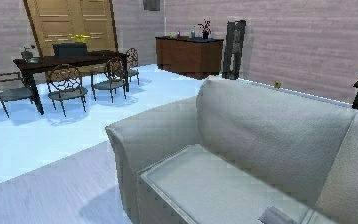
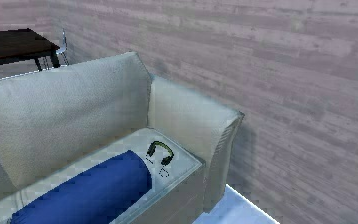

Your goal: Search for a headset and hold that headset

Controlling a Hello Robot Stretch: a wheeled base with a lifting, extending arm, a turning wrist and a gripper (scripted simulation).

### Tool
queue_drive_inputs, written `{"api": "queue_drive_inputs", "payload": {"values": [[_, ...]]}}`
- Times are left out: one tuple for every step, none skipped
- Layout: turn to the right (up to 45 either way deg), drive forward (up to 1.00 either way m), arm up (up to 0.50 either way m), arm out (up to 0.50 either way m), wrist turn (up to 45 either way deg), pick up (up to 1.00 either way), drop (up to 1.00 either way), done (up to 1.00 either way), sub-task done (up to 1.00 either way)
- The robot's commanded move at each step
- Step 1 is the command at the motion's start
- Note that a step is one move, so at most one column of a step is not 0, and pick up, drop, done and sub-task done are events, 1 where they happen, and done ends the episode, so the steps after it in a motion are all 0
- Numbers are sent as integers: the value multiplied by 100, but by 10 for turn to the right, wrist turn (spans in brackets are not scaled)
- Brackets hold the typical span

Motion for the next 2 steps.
{"api": "queue_drive_inputs", "payload": {"values": [[0, 0, 0, 44, 0, 0, 0, 0, 0], [0, 0, 0, 0, 450, 0, 0, 0, 0]]}}
